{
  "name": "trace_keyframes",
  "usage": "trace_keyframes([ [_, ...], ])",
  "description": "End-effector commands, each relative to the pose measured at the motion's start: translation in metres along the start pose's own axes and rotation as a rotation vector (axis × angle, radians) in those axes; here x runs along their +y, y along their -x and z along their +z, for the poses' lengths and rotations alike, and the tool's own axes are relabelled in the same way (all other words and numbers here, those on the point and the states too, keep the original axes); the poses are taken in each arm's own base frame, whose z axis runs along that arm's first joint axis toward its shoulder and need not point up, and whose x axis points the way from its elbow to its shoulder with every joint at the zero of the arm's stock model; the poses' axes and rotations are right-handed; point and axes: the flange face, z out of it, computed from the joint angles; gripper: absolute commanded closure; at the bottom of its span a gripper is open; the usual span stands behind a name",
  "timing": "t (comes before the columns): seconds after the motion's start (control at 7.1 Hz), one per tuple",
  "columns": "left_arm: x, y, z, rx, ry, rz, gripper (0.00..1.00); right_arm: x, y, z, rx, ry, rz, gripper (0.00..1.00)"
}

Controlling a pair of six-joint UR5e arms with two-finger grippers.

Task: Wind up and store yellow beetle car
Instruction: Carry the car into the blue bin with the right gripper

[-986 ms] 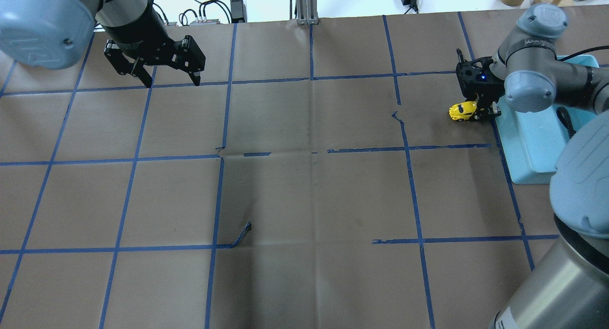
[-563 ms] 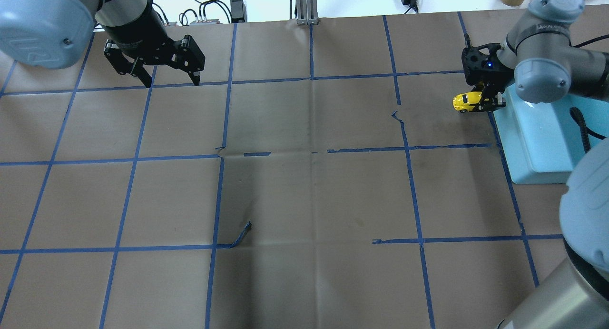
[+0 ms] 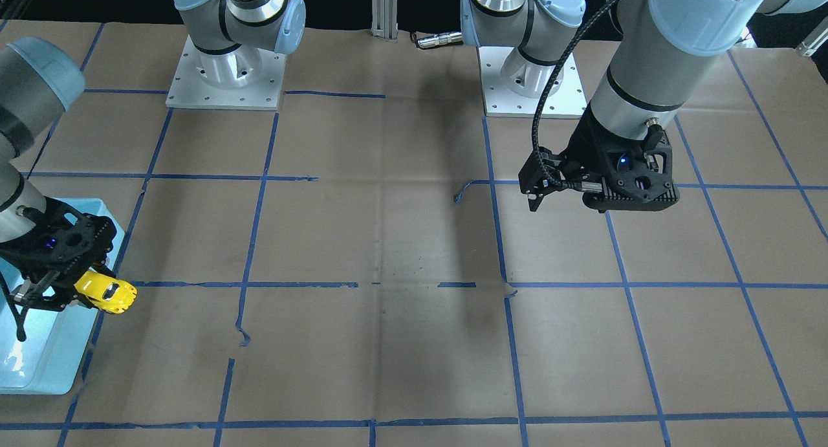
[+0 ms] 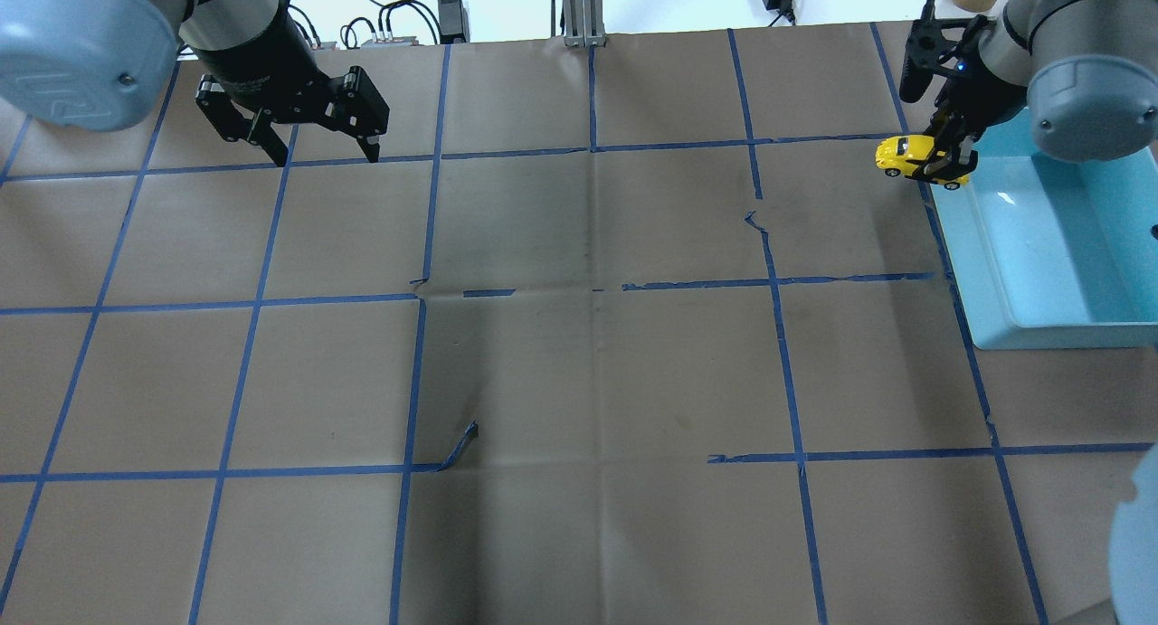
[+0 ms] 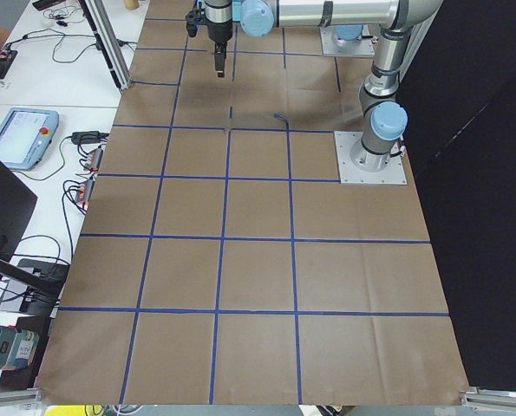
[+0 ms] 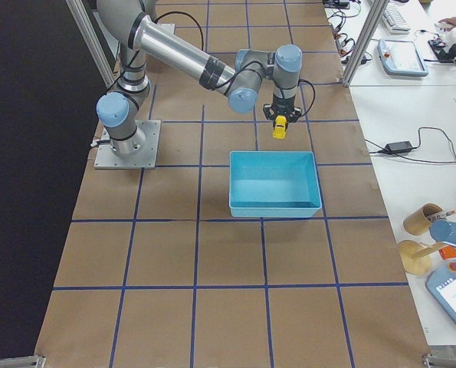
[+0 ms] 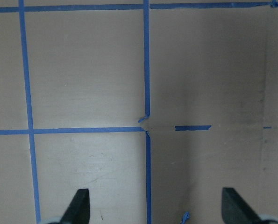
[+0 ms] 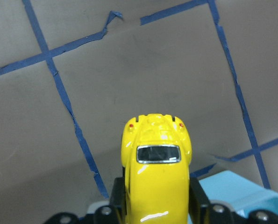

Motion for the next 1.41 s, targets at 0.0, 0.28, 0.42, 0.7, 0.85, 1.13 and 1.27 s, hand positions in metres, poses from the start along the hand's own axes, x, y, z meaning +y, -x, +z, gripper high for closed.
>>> trace_keyframes([
  [0.0,0.0,0.0,0.0,0.001,0.0,0.0,0.0,0.025,-0.001,-0.028,0.054,0.033,0.342,0.8],
  [0.28,0.0,0.0,-0.001,0.001,-0.002,0.0,0.0,0.092,-0.021,-0.028,0.065,0.034,0.665,0.79],
  [0.42,0.0,0.0,0.0,0.001,0.0,0.0,0.0,0.129,-0.027,-0.026,0.064,0.04,0.796,0.79],
  [0.7,0.0,0.0,0.0,0.001,0.0,0.0,0.0,0.152,-0.028,-0.004,0.035,0.046,1.058,0.79],
  [0.85,0.0,0.0,0.0,0.001,0.0,0.0,0.0,0.16,-0.033,0.013,0.021,0.054,1.228,0.79],
  [1.13,0.0,0.0,-0.002,0.001,-0.003,0.0,0.0,0.167,-0.044,0.063,-0.015,0.083,1.264,0.84],
  [1.27,0.0,0.0,-0.002,0.001,-0.005,0.0,0.0,0.171,-0.044,0.075,-0.029,0.095,1.265,0.85],
])
